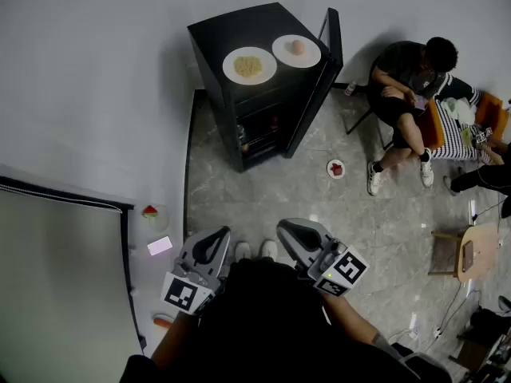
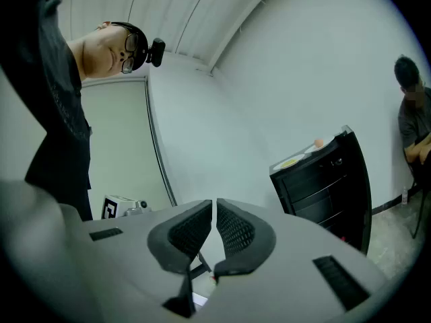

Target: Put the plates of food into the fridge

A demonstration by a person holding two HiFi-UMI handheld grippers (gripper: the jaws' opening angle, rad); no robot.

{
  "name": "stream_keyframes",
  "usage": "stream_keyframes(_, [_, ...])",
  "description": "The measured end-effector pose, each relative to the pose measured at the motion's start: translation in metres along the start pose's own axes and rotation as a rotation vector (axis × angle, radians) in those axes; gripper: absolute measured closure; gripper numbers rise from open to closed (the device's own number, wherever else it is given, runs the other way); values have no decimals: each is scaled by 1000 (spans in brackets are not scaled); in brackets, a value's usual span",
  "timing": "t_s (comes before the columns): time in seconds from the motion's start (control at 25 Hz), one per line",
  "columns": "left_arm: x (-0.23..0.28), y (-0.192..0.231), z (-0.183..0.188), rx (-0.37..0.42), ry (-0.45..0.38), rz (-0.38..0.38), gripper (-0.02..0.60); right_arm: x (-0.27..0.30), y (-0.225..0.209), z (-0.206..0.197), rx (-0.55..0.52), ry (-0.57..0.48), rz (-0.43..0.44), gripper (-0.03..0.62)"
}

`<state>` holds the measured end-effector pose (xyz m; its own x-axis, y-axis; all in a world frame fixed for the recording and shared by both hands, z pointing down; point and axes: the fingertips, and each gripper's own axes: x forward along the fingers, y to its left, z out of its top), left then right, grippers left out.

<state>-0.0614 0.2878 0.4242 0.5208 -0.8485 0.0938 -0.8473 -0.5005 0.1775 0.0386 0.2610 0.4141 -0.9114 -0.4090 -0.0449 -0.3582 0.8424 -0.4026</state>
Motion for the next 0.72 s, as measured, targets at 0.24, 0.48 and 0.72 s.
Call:
stream_keyframes(0.24, [12,-17,6,-4,-29,5,555,-21,-2,0,-39,10,3,566])
stream_keyframes(0.48, [16,-32,-2,16,3,43,555,-47,-8,8,-77,-17,29,565])
stream_keyframes(0.72, [14,-44,-7,28,15,104,555,-68,-31,2,4,-51,53,566])
